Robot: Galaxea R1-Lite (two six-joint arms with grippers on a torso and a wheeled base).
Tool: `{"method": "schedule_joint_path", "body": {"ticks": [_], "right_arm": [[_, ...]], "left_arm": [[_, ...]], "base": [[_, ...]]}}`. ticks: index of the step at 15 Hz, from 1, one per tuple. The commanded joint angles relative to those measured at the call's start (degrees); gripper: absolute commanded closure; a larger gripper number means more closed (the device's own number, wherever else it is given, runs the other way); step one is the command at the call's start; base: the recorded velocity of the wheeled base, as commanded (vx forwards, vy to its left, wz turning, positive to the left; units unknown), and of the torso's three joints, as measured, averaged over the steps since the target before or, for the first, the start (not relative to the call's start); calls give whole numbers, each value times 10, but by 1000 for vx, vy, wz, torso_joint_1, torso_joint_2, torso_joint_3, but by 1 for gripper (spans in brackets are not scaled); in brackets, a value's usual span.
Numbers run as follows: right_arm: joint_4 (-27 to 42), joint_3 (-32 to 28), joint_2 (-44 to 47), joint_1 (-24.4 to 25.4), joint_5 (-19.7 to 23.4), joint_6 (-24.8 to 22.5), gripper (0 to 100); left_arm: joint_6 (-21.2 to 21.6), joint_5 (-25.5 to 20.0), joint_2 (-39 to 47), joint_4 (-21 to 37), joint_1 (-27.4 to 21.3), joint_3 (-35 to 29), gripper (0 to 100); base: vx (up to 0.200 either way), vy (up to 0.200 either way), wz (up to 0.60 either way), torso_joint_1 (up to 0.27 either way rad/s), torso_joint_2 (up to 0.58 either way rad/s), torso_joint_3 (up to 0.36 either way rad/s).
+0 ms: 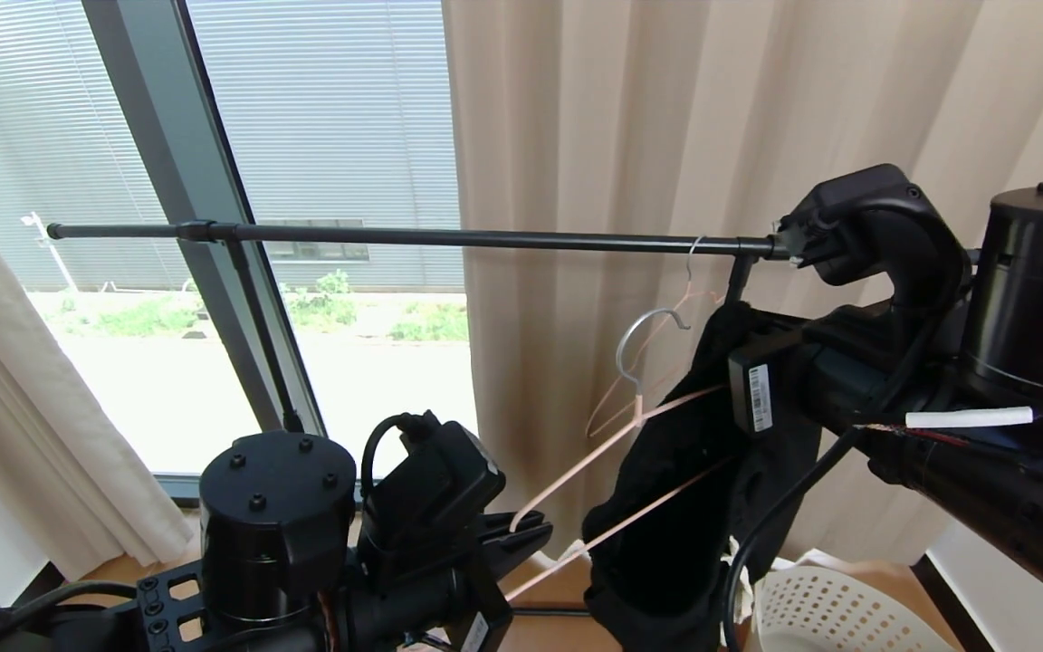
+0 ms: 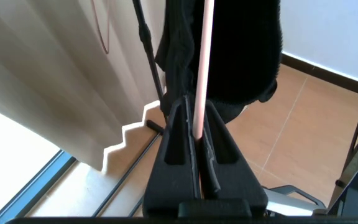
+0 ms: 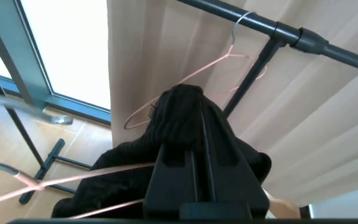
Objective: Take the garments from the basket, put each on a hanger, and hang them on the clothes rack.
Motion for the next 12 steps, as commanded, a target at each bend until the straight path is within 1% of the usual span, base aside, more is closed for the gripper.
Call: {"method": "schedule_joint_path", "body": {"ticks": [1, 3, 4, 6, 7, 8, 9, 10, 12], "right_arm": [[0, -10, -7, -2, -1, 3, 100], [0, -2, -3, 14, 0, 9, 100], [0, 1, 1, 27, -1, 22, 100], [1, 3, 4, 36, -2, 31, 100], [0, 6, 5, 52, -1, 45, 100], [-2, 7, 10, 65, -1, 60, 100], [-3, 7, 11, 66, -1, 63, 100], [-6, 5, 19, 74, -4, 82, 100], [-8, 3, 15, 83, -7, 84, 100]], "left_arm": [[0, 1, 0, -1, 0, 11, 100], [-6, 3, 4, -13, 0, 4, 100], [-6, 3, 6, -22, 0, 0, 100], [-6, 3, 6, -38, 1, 11, 100], [-7, 3, 6, -67, 3, 24, 100], [-17, 3, 11, -86, 3, 28, 100], [-18, 3, 12, -88, 2, 28, 100], [-22, 4, 22, -103, 0, 30, 100], [-22, 12, 28, -124, -1, 35, 100]], "base": [[0, 0, 0, 0, 0, 0], [0, 0, 0, 0, 0, 0], [0, 0, 0, 0, 0, 0], [0, 0, 0, 0, 0, 0], [0, 0, 0, 0, 0, 0], [0, 0, 0, 0, 0, 0], [0, 0, 0, 0, 0, 0], [0, 0, 0, 0, 0, 0], [0, 0, 0, 0, 0, 0]]}}
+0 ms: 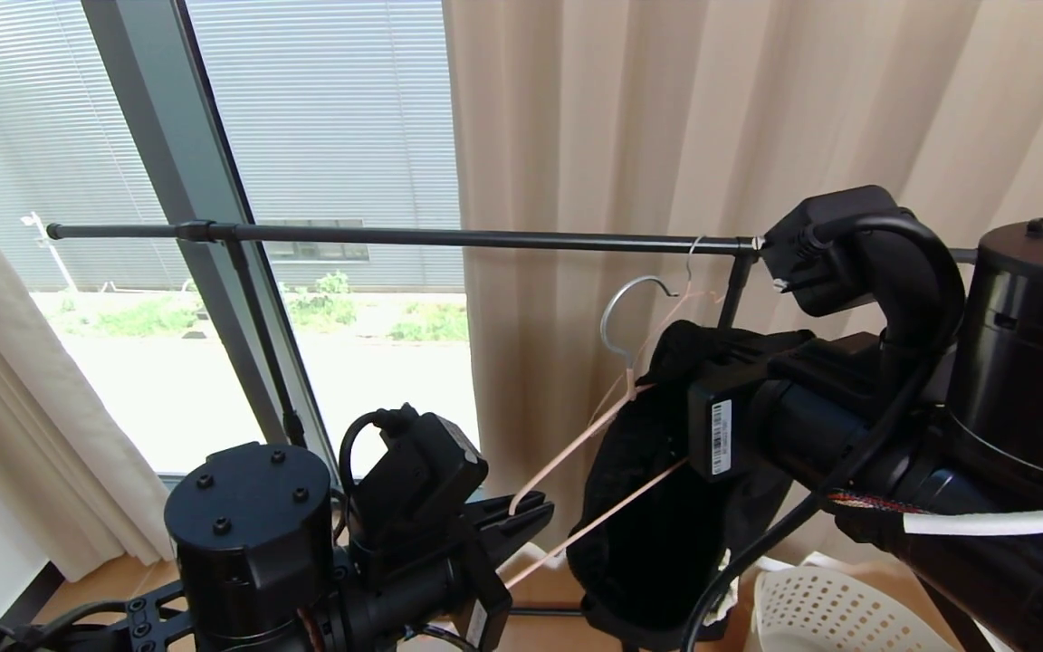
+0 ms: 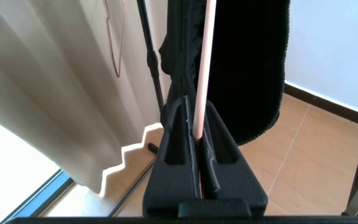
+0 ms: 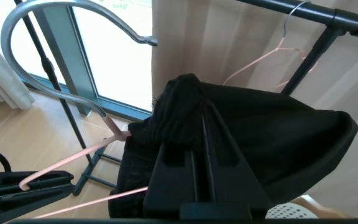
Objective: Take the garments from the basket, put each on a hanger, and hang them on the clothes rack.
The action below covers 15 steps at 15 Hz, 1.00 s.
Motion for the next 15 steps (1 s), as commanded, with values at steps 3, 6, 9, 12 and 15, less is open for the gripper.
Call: {"method": "schedule_joint_path", "body": {"ticks": [3, 6, 9, 12, 15], "right_arm": [[0, 1, -14, 6, 0, -1, 100], [0, 11, -31, 5, -1, -1, 0], [6, 19, -61, -18, -1, -2, 0], [3, 14, -58, -30, -1, -3, 0], [1, -8, -22, -30, -4, -2, 0]], "left_arm": [[1, 1, 8, -6, -1, 0, 100], [3, 1, 7, -7, -8, 2, 100], [5, 1, 4, -7, -8, 2, 100], [6, 0, 7, -36, -9, 8, 100], [6, -1, 6, -39, -13, 14, 100]], "base": [[0, 0, 0, 0, 0, 0], [0, 0, 0, 0, 0, 0], [0, 0, 0, 0, 0, 0], [0, 0, 0, 0, 0, 0], [0, 0, 0, 0, 0, 0]]}}
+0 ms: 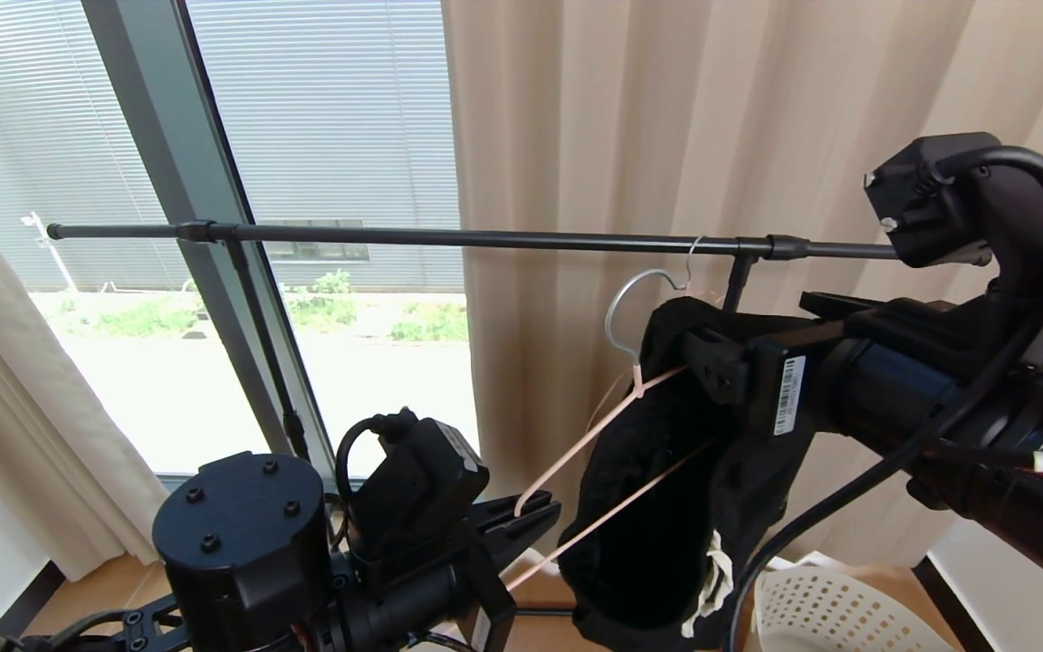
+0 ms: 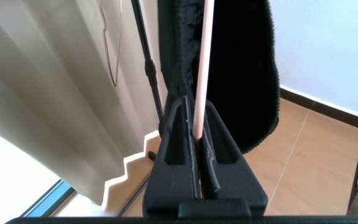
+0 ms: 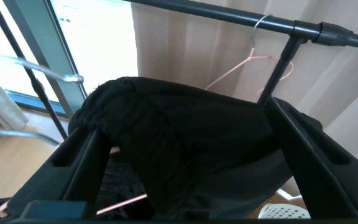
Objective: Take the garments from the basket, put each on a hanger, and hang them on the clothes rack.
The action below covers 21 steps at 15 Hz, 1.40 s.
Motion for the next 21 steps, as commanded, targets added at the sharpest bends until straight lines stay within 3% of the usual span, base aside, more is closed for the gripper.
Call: {"method": "schedule_joint_path", "body": {"ticks": [1, 5, 10, 17, 21], "right_arm": [[-1, -23, 33, 0, -5, 0, 0], [0, -35, 51, 6, -11, 0, 0], [3, -6, 29, 15, -17, 1, 0], [0, 9, 13, 25, -12, -6, 0], [0, 13, 1, 25, -10, -8, 0]], "left_arm": [[0, 0, 0, -2, -6, 4, 100], [-3, 1, 3, -4, -10, -3, 100], [-6, 1, 4, -6, -4, -2, 100], [-12, 12, 45, -64, 24, -4, 100], [-15, 12, 45, -67, 28, -4, 100]], "base": [[0, 0, 0, 0, 0, 0], [0, 0, 0, 0, 0, 0], [0, 0, 0, 0, 0, 0], [0, 0, 0, 0, 0, 0], [0, 0, 0, 0, 0, 0]]}}
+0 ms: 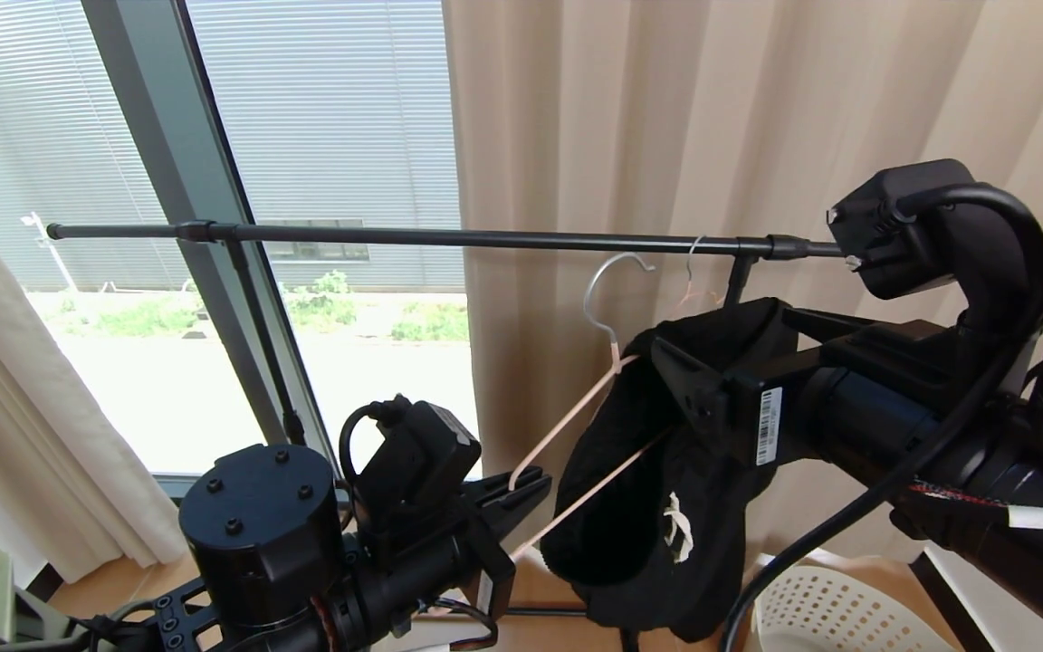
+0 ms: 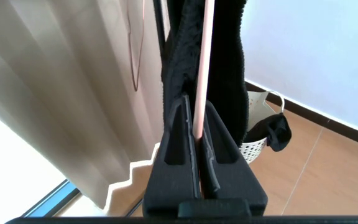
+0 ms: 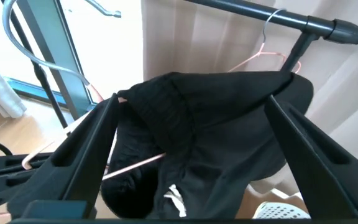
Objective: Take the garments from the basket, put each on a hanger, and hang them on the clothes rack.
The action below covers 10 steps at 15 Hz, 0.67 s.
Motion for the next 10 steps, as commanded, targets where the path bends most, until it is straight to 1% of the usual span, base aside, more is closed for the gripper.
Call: {"method": "schedule_joint_path", "body": {"ticks": [1, 2, 3, 4, 5, 7, 8, 9, 10], "right_arm": [[1, 6, -11, -1, 0, 0, 0], [1, 6, -11, -1, 0, 0, 0], [9, 22, -43, -1, 35, -4, 0], [17, 39, -70, -9, 62, -29, 0], [27, 43, -92, -33, 96, -50, 0], [103, 30, -145, -130, 248, -115, 0], [154, 12, -160, -182, 335, -144, 0], [212, -12, -170, -230, 413, -162, 0], [266, -40, -174, -267, 481, -189, 0]], "left_arm": [[-1, -1, 1, 0, 2, 1, 100], [-1, -1, 1, 0, 2, 1, 100], [1, -3, 0, -1, 8, 6, 100], [1, -5, -1, -1, 14, 13, 100], [0, -11, -1, -1, 19, 20, 100], [0, -37, -1, -11, 22, 34, 100], [1, -49, -1, -18, 24, 37, 100], [2, -53, -1, -20, 27, 37, 100], [3, -54, -1, -20, 30, 37, 100]], "base": [[0, 0, 0, 0, 0, 0], [0, 0, 0, 0, 0, 0], [0, 0, 0, 0, 0, 0], [0, 0, 0, 0, 0, 0], [0, 0, 0, 0, 0, 0], [0, 0, 0, 0, 0, 0], [0, 0, 0, 0, 0, 0], [0, 0, 0, 0, 0, 0], [0, 0, 0, 0, 0, 0]]}}
